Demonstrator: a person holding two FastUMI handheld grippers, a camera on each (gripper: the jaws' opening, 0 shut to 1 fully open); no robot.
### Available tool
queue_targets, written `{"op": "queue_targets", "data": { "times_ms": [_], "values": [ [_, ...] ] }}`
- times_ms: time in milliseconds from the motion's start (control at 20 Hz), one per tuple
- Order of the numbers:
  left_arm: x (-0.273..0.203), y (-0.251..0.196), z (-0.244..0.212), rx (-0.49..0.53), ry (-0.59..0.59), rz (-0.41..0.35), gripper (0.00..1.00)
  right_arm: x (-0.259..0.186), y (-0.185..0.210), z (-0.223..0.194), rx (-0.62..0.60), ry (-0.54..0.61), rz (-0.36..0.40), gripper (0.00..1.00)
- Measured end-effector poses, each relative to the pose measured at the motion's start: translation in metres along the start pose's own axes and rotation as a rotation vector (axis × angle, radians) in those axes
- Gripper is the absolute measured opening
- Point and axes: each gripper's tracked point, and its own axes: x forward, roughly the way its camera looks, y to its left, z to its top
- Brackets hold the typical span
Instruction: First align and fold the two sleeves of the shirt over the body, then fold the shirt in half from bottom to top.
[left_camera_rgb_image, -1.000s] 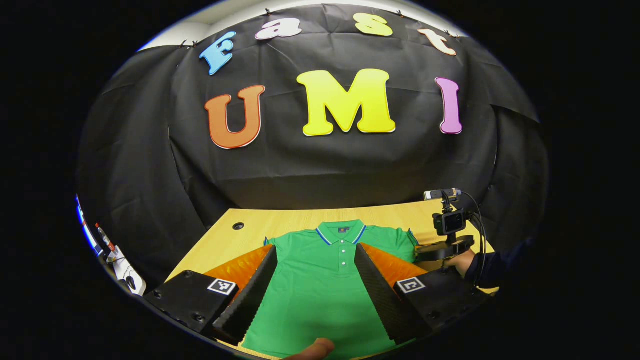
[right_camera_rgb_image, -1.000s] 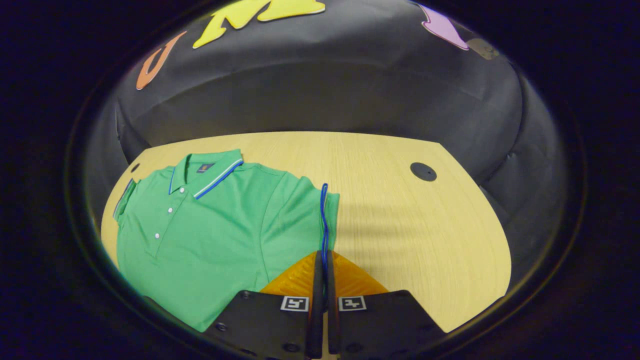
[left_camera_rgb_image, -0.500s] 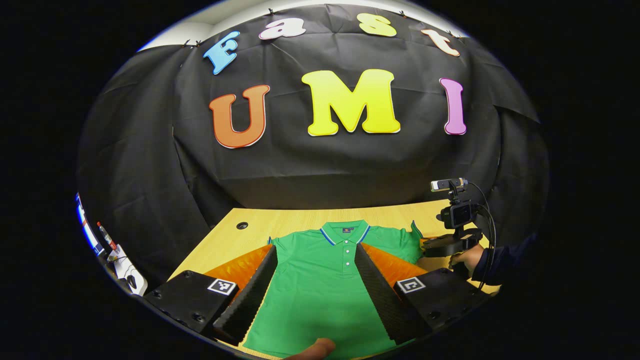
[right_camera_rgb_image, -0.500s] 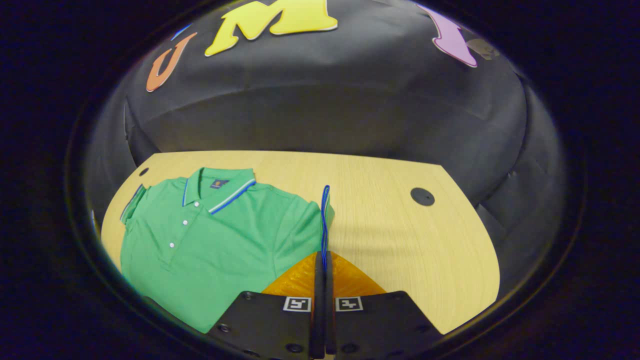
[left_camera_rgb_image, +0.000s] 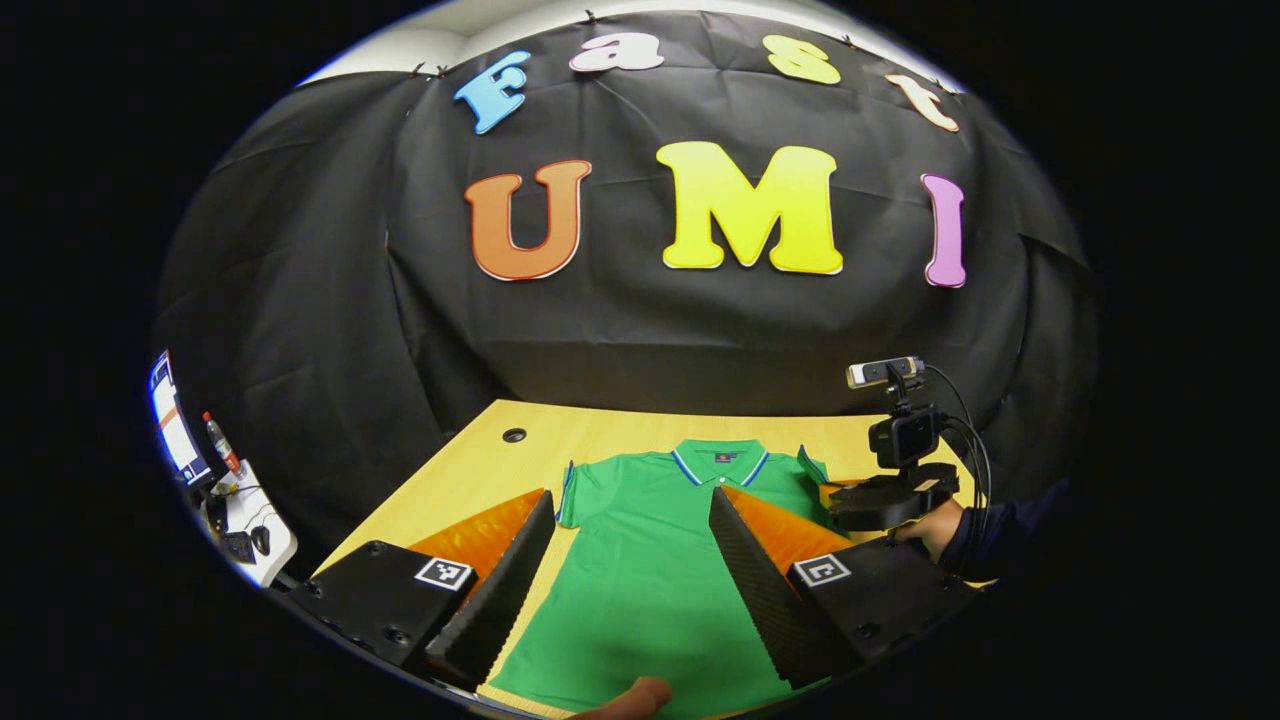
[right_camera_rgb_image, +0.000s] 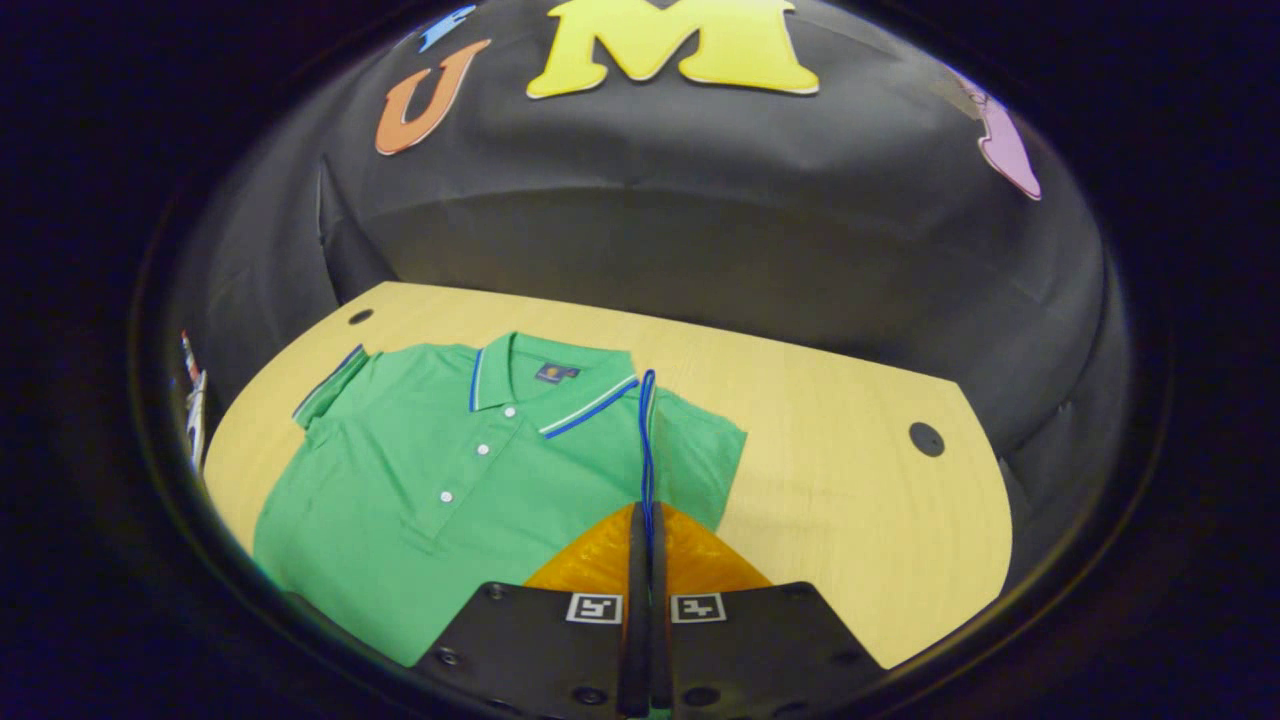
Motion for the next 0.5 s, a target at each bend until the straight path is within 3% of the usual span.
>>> {"op": "queue_targets", "data": {
  "times_ms": [450, 500],
  "values": [
    [-0.011, 0.037, -0.013, -0.022, 0.017, 0.062, 1.0, 0.009, 0.015, -0.019, 0.025, 0.057, -0.044, 0.0],
    [-0.012, 0.041, -0.015, -0.022, 0.025, 0.066, 1.0, 0.006, 0.015, -0.016, 0.043, 0.05, -0.051, 0.08]
  ]
}}
